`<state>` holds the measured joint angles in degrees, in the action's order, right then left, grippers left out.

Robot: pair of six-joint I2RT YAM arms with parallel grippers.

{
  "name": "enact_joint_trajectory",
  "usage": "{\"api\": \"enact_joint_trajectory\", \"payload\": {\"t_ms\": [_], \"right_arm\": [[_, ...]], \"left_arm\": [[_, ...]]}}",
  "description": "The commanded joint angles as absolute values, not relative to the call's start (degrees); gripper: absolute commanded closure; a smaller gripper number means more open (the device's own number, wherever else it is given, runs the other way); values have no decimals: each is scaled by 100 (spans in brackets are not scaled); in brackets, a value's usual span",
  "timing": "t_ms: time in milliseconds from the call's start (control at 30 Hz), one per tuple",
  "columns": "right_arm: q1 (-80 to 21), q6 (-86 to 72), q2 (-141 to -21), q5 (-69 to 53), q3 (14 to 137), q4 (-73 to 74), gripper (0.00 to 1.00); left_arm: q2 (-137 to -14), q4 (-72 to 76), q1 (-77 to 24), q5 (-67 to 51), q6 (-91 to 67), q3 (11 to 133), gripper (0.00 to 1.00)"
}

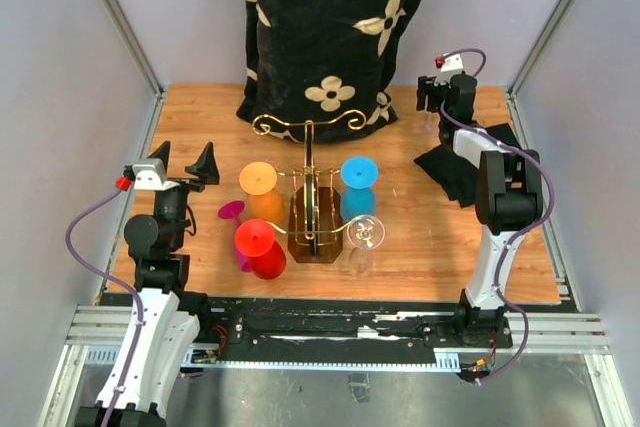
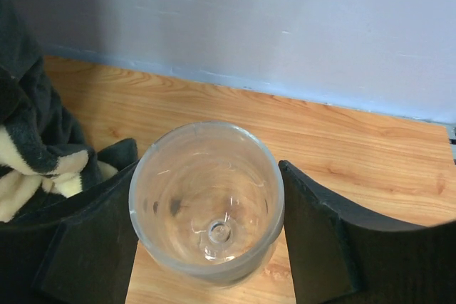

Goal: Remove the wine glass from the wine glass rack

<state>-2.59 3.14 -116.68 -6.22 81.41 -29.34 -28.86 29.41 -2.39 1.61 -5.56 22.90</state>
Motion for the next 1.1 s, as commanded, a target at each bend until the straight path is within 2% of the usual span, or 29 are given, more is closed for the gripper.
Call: {"api": "enact_joint_trajectory", "payload": {"t_ms": [0, 67, 200, 367, 600, 767, 967, 1067], "right_arm": [[-290, 424, -11695, -132, 7778, -3629, 40], [-286, 405, -11645, -102, 7618, -3737, 32], [-283, 360, -11502, 55, 7423, -3788, 10], [-157, 89, -11296, 103, 7340, -3741, 1], [-43, 61, -10800, 253, 7189, -3764, 2], [47, 228, -10007, 731, 6775, -3687, 2], [-245, 64, -8075, 1320, 5851, -2864, 2], [-666, -580, -6999, 640, 5753, -1543, 1]], "left_arm": [[-2850, 3063, -264, 242, -460, 2207, 0], [-2844, 3056, -264, 232, -457, 2221, 0], [-2856, 3024, -264, 175, -464, 2242, 0], [-2857, 2963, -264, 115, -473, 2287, 0], [-2857, 2927, -264, 105, -475, 2298, 0], [-2891, 2818, -264, 278, -488, 2370, 0], [-2946, 2592, -264, 733, -679, 2472, 1], [-3038, 2264, -264, 988, -693, 2688, 4]]}}
